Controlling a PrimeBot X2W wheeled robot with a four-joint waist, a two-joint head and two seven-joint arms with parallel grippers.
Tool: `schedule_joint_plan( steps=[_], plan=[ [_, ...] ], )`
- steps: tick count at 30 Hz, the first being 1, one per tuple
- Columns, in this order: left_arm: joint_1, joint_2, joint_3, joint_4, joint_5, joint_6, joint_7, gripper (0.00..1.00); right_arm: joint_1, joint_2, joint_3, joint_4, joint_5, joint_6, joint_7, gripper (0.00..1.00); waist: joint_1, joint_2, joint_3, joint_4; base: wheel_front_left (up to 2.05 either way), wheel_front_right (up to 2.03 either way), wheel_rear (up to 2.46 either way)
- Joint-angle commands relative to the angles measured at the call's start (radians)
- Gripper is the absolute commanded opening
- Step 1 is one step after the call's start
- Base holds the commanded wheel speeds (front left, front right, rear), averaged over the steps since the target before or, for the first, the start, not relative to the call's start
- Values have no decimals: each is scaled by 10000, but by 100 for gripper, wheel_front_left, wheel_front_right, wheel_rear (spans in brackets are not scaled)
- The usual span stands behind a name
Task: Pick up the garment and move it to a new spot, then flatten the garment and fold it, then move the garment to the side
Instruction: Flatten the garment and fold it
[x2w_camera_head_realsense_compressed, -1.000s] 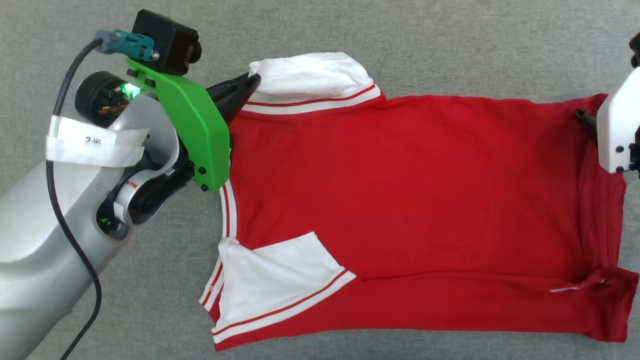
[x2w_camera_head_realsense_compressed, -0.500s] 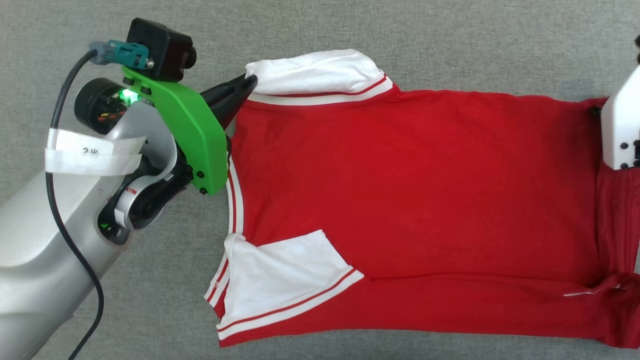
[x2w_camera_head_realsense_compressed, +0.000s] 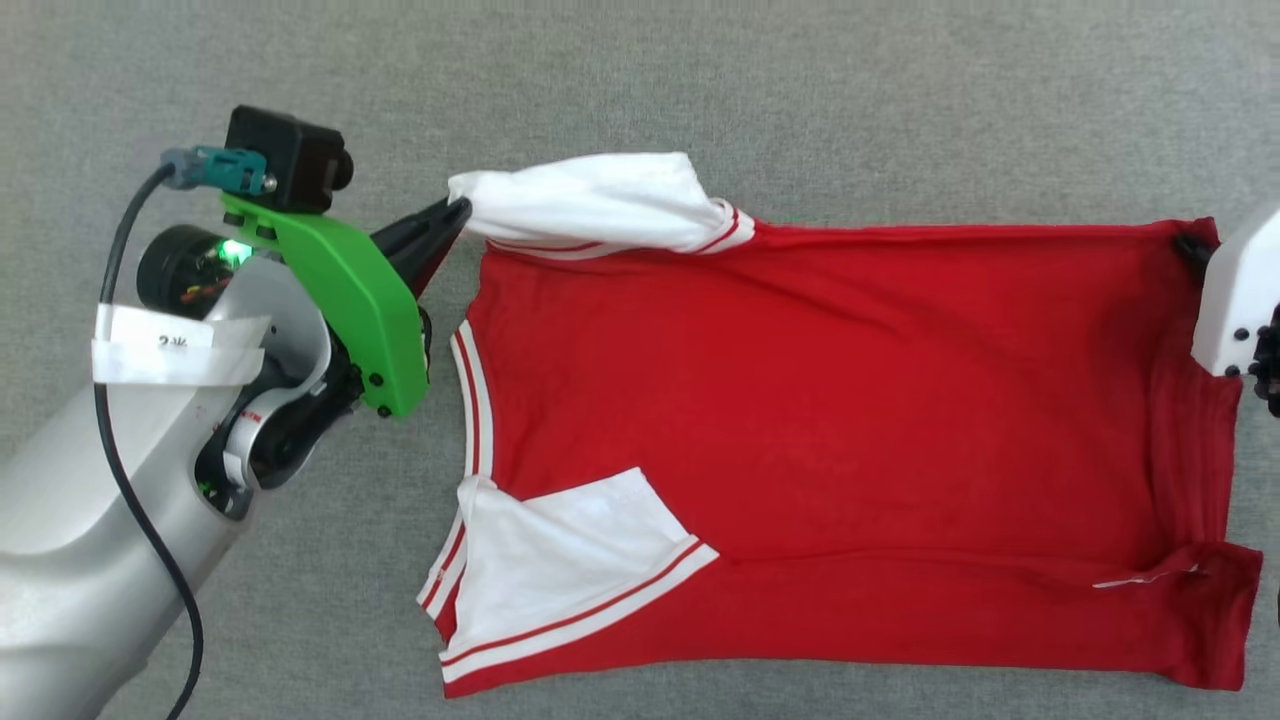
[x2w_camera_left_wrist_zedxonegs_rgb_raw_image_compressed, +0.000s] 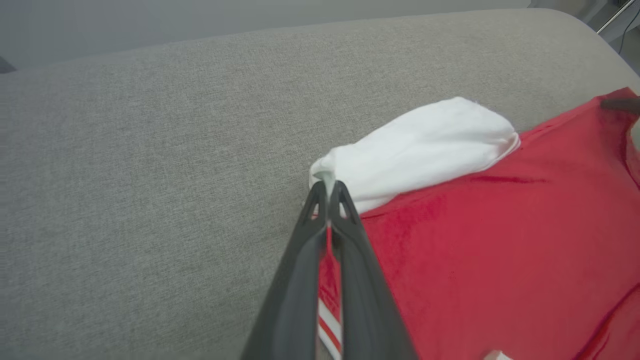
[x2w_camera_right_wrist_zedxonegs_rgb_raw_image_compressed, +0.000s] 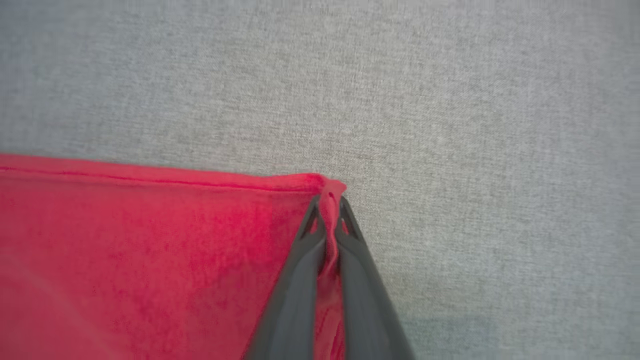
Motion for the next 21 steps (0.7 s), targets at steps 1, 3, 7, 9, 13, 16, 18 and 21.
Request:
schedule_joint_plan(
  steps=[1, 3, 7, 9, 13, 16, 18, 21],
  plan=[
    [268, 24, 41, 98, -139, -56, -99, 0, 189, 6, -21, -24, 148, -11, -266, 0, 0, 0, -420, -41, 0, 0, 0],
    [476, 21, 38, 190, -218, -51, -199, 0, 392, -37, -22, -113, 416, -11, -701, 0, 0, 0, -654, -26, 0, 0, 0],
    [962, 22, -8, 281, -365, -33, -389, 0, 945, -165, 43, -211, 1111, -11, -1389, 0, 0, 0, -1142, 43, 0, 0, 0],
    [1221, 29, -42, 292, -443, -11, -459, 0, 1282, -263, 139, -284, 1439, -11, -1717, 0, 0, 0, -1365, 92, 0, 0, 0],
    [1798, 42, -86, 203, -653, 53, -621, 0, 2051, -444, 203, -374, 2097, -11, -2366, 0, 0, 0, -1809, 227, 0, 0, 0],
    [2258, 119, -136, 95, -757, 152, -726, 0, 2708, -592, 273, -484, 2559, -11, -2756, 0, 0, 0, -2087, 310, 0, 0, 0],
    [2554, 151, -199, 17, -820, 232, -754, 0, 3142, -702, 365, -618, 2835, -11, -2980, 0, 0, 0, -2242, 348, 0, 0, 0],
    [3101, 208, -341, -155, -925, 382, -783, 0, 3812, -888, 483, -814, 3189, -11, -3316, 0, 0, 0, -2450, 374, 0, 0, 0]
  ],
)
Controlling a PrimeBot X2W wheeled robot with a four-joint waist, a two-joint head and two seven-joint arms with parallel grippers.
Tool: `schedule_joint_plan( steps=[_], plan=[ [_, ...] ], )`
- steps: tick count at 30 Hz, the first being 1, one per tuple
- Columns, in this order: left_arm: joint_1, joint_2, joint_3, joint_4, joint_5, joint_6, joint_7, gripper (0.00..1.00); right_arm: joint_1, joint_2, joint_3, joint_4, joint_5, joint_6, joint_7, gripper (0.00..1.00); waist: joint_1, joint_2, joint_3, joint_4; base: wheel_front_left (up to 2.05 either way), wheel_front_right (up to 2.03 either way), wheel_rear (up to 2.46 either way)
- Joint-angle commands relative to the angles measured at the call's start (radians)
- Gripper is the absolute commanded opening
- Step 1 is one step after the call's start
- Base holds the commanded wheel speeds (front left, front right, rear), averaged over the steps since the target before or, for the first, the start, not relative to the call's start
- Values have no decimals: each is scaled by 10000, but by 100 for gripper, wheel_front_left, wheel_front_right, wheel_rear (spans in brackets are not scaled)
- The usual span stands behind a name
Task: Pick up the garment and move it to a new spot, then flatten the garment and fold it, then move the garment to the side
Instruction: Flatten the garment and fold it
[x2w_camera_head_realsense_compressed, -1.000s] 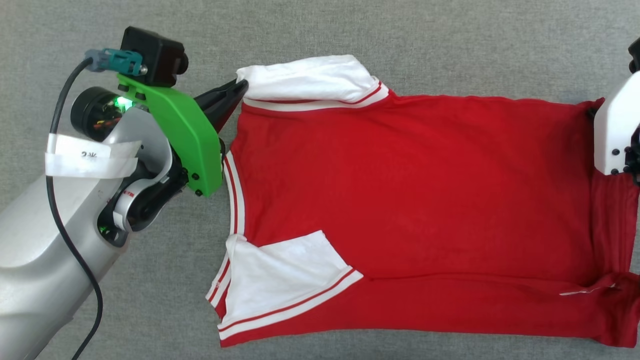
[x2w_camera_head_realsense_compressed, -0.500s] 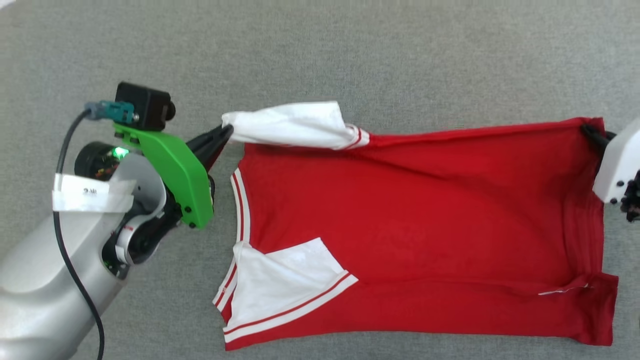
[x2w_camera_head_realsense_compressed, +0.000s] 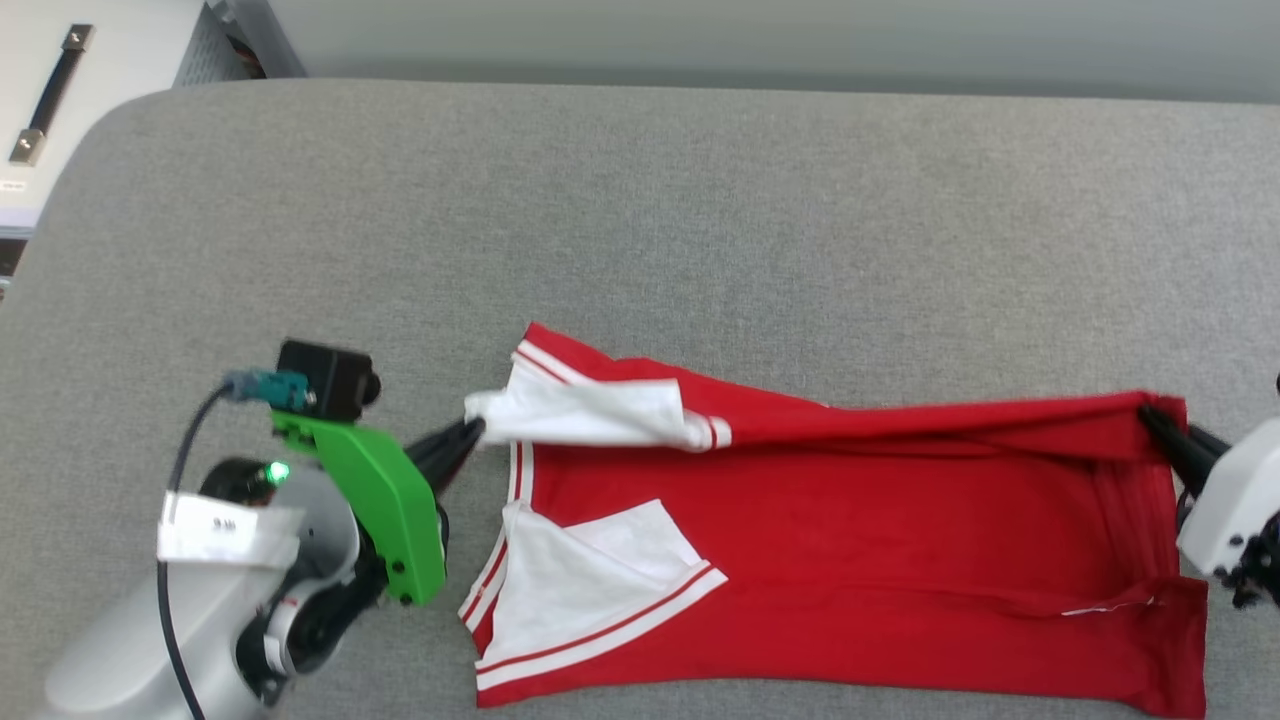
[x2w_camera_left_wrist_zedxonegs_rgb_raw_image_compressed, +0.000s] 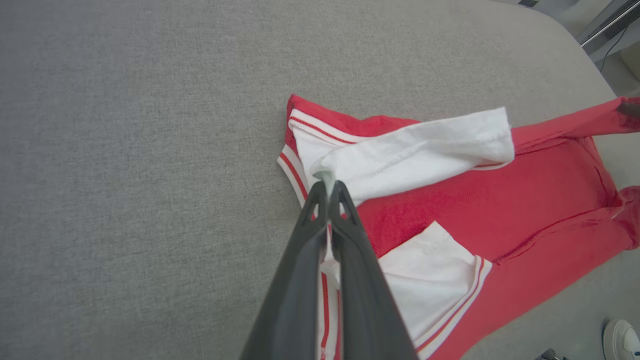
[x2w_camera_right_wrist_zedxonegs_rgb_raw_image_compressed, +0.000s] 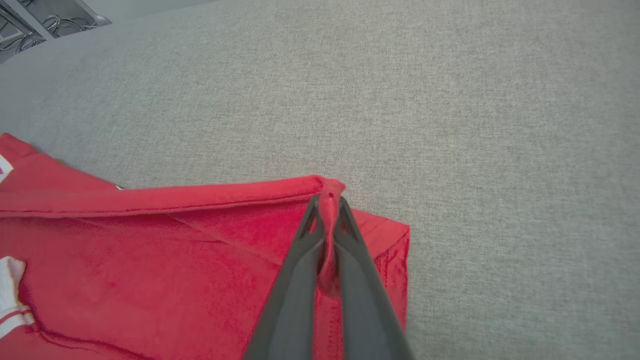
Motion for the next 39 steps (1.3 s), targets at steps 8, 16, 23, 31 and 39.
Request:
schedule_joint_plan(
  steps=[8, 16, 23, 31, 39],
  plan=[
    [1374, 293, -300, -427, -257, 398, -118, 0, 1630, -587, 418, -432, 771, -9, -503, 0, 1, 0, -483, 115, 0, 0, 0],
    [1893, 322, -752, -354, -180, 504, 85, 0, 2345, -1227, 1073, -577, 905, -9, -694, 0, 1, 0, -475, 91, 0, 0, 0],
    [1876, -4, -1291, 207, 153, 385, 309, 0, 2311, -1708, 1897, -291, 585, -9, -1032, 0, 1, 0, -368, 75, 0, 0, 0],
    [1571, -370, -1731, 970, 749, 152, 227, 0, 2036, -1755, 2468, 159, 496, -9, -1274, 21, 1, 0, -212, 56, 0, 0, 0],
    [1529, -754, -1800, 1440, 1068, 105, -377, 100, 2070, -1686, 2714, 558, 848, -9, -1196, 100, 1, 0, -719, 114, 0, 0, 0]
  ],
)
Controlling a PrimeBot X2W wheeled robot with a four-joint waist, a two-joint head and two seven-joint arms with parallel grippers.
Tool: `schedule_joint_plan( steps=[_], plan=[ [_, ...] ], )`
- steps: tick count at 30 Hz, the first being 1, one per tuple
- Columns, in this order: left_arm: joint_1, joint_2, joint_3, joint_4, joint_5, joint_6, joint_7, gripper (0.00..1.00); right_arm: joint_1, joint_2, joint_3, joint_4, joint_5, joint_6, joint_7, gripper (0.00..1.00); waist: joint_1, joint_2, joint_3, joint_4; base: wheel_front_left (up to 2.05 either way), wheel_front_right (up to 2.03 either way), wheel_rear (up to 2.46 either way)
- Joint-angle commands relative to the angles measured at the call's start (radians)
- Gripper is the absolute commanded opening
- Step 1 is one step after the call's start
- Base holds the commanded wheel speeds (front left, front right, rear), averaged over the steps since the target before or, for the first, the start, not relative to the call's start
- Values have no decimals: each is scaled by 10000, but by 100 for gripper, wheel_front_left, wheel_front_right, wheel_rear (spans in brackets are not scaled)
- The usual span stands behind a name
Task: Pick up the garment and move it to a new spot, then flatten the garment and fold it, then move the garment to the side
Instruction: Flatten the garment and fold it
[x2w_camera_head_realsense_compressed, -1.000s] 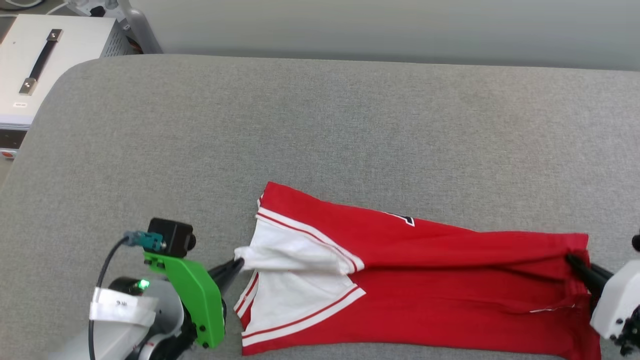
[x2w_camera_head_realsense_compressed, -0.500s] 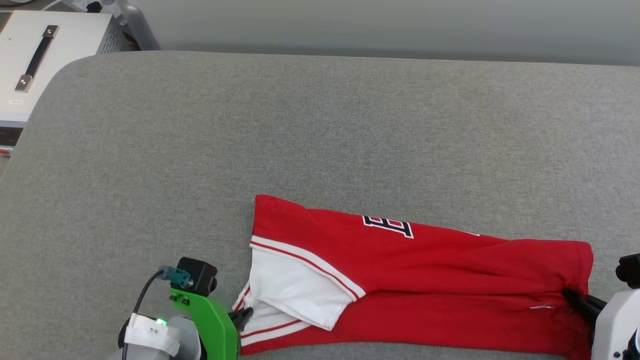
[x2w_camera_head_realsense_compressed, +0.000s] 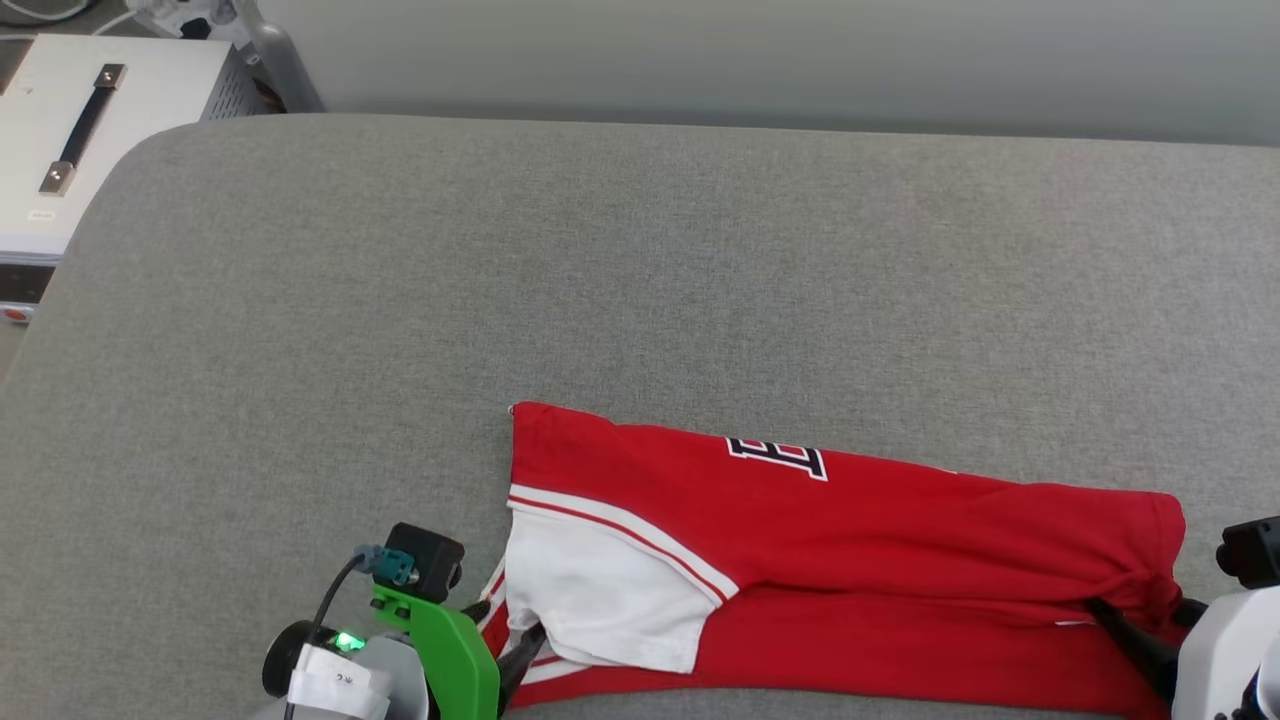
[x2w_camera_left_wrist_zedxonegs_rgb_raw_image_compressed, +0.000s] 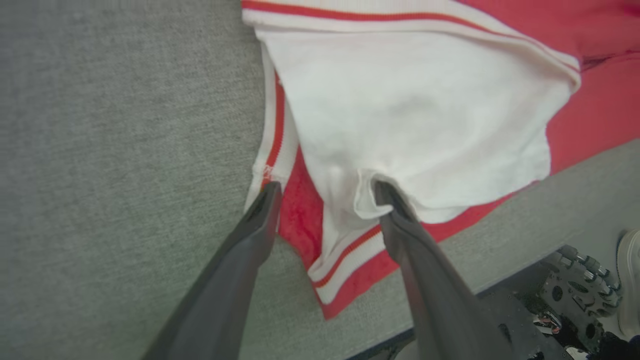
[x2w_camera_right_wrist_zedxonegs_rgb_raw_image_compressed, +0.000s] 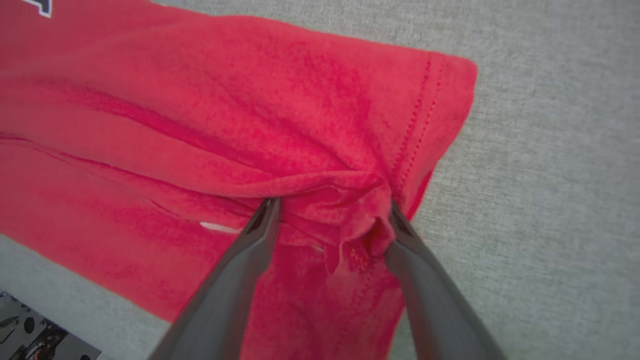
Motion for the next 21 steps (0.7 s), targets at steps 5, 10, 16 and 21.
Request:
schedule_joint_plan(
  steps=[5, 10, 16, 21],
  plan=[
    [70, -168, 378, -75, -95, 144, -738, 100, 162, -55, -67, -62, 407, -17, 244, 100, 1, 0, -650, 10, 0, 0, 0],
    [150, -198, 877, -490, -22, 387, -1726, 100, 274, 67, -653, -434, 877, -17, 731, 100, 1, 0, -861, -11, 0, 0, 0],
    [221, -311, 1435, -713, 391, 563, -3365, 100, 550, 468, -1844, -699, 936, -17, 1962, 100, 1, 0, -843, 18, 0, 0, 0],
    [288, -603, 1951, -631, 1049, 609, -4336, 100, 738, 1205, -3074, -835, 464, -17, 3030, 100, 1, 0, -668, 89, 0, 0, 0]
  ],
)
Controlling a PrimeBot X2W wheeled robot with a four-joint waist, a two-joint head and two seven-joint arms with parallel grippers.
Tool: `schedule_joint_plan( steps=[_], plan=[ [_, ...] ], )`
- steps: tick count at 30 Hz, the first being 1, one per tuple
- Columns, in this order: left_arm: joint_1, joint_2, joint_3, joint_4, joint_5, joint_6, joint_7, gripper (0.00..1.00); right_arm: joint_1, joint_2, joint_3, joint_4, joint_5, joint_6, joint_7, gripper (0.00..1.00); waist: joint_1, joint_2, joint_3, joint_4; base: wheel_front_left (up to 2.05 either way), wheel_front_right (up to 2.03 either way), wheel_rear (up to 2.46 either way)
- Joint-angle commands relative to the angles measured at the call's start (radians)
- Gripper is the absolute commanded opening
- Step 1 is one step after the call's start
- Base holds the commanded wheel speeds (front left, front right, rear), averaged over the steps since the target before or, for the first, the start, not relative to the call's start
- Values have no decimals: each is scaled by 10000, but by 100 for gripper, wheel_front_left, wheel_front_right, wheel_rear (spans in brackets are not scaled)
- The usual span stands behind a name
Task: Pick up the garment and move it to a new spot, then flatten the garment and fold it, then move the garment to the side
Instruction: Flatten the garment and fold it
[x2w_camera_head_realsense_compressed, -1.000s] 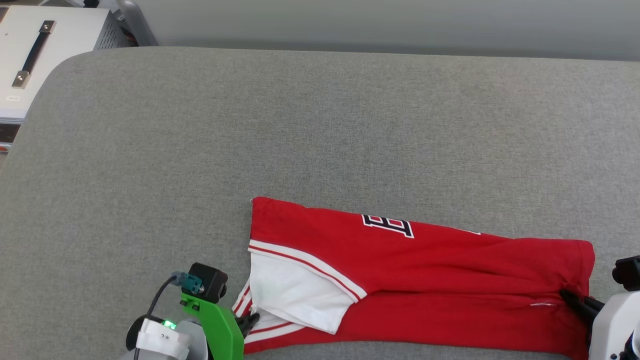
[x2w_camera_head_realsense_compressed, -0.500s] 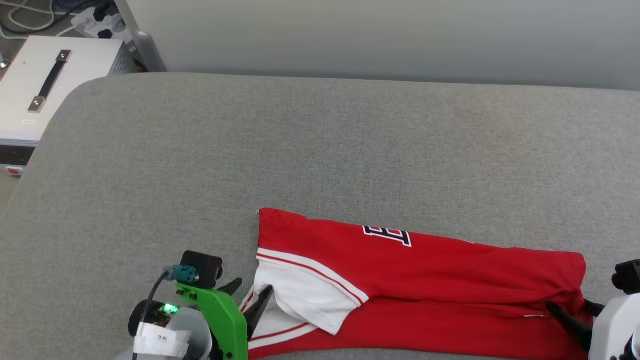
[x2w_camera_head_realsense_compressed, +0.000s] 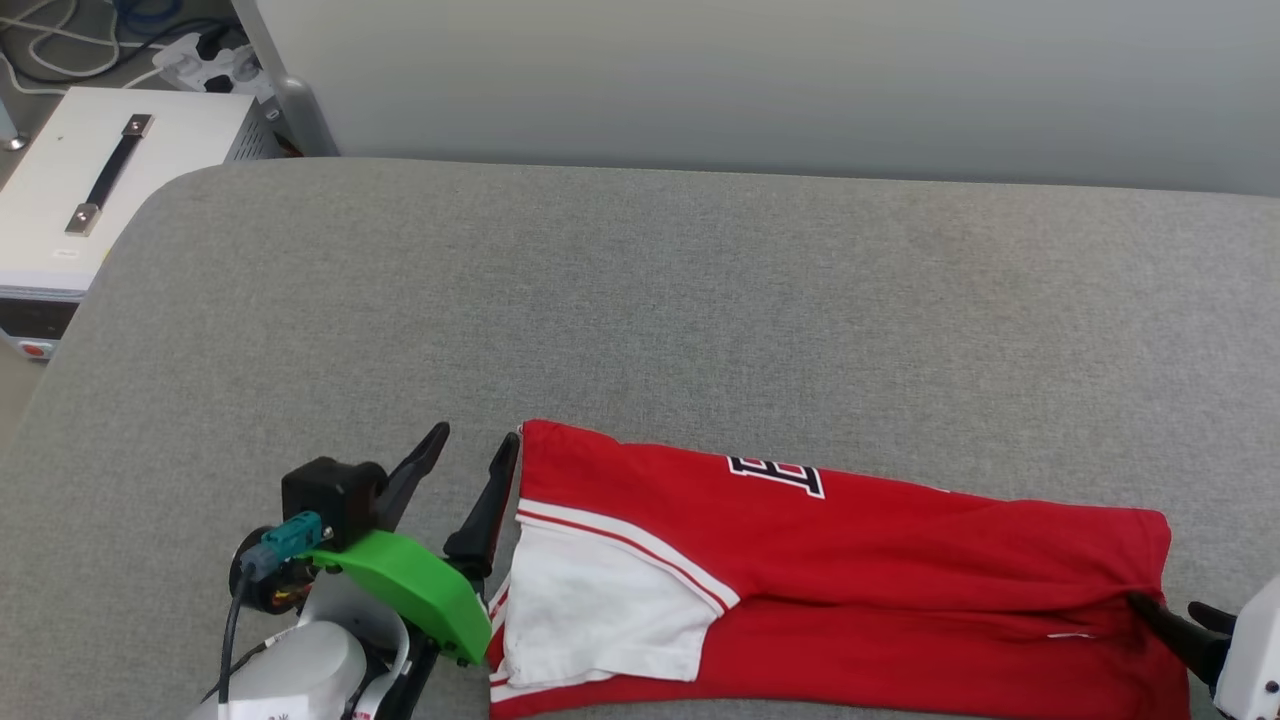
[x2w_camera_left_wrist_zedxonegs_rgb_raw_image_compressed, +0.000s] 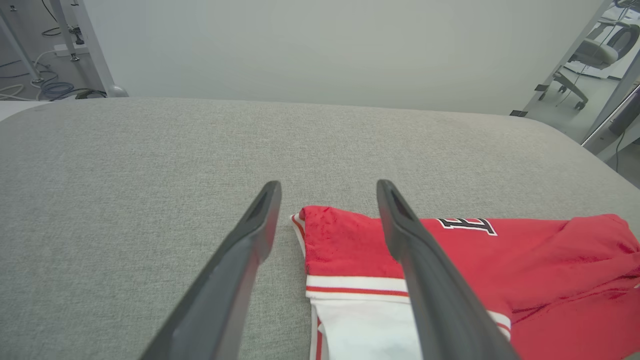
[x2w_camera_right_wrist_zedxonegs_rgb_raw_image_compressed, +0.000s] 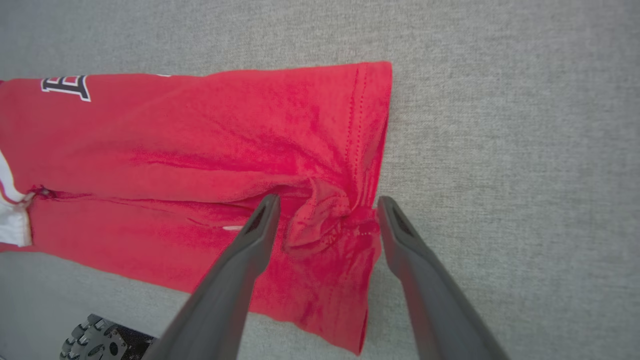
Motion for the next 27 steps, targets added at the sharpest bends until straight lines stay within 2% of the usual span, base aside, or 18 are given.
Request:
schedule_joint_plan(
  steps=[1, 7, 13, 20, 27],
  plan=[
    [146, -177, 223, 41, 355, 8, -122, 100, 102, 292, -364, -111, -250, -9, 210, 100, 0, 0, 127, 68, 0, 0, 0],
    [591, -1031, 2121, -351, 2629, -176, -171, 100, 75, 1689, -2106, -130, -1246, -9, 1185, 100, 0, 0, 496, 256, 0, 0, 0],
    [1360, -2024, 3915, -747, 4738, -915, -173, 100, -133, 2932, -3424, -158, -2512, -9, 1978, 100, 0, 0, 804, 428, 0, 0, 0],
    [1899, -3046, 5227, -505, 6055, -2005, -174, 100, -296, 3773, -4096, -32, -3263, -9, 2577, 100, 0, 0, 1048, 599, 0, 0, 0],
    [1981, -3789, 6060, -277, 6716, -2748, -175, 100, -203, 4397, -3853, 190, -3359, -9, 3114, 100, 0, 0, 1193, 702, 0, 0, 0]
  ],
)
